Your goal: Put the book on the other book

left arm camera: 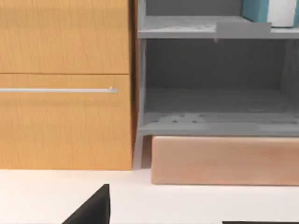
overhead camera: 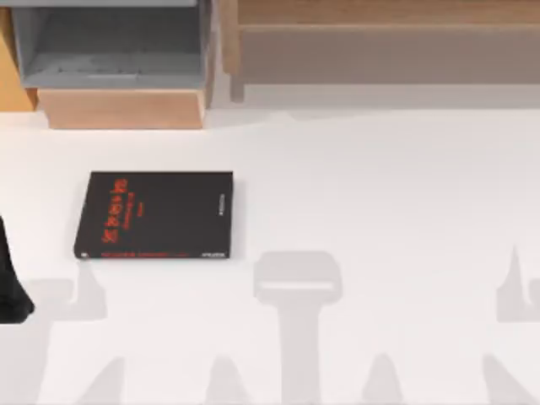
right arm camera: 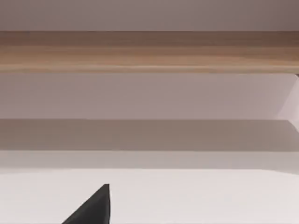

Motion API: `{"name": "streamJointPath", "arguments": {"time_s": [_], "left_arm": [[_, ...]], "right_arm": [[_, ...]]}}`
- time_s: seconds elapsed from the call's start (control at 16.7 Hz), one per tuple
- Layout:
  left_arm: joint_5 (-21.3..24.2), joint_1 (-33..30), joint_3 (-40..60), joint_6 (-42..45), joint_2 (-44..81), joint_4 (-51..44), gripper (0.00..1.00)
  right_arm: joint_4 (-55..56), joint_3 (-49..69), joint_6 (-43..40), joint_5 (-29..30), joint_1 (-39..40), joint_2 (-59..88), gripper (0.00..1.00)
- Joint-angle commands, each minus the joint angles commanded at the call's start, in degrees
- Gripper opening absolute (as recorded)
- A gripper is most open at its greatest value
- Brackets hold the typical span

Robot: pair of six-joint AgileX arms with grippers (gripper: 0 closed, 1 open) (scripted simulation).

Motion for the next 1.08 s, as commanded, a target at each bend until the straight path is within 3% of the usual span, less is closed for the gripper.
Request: {"name": "streamJointPath", "arguments": {"time_s": [0.24, 0.48, 1.08], "left_arm": [[-0.3, -0.4, 1.4, 0.0, 1.8, 0.7, 1.0], [-2.0, -2.3, 9.6, -0.1, 12.4, 4.9, 1.0], [-9.4, -10.6, 45.0, -0.1, 67.4, 22.2, 1.0]], "right_arm": [[0.0, 0.0, 0.0, 0.0, 0.0, 0.0, 1.0], [0.0, 0.0, 0.0, 0.0, 0.0, 0.0, 1.0], [0.0, 0.0, 0.0, 0.0, 0.0, 0.0, 1.0]]}}
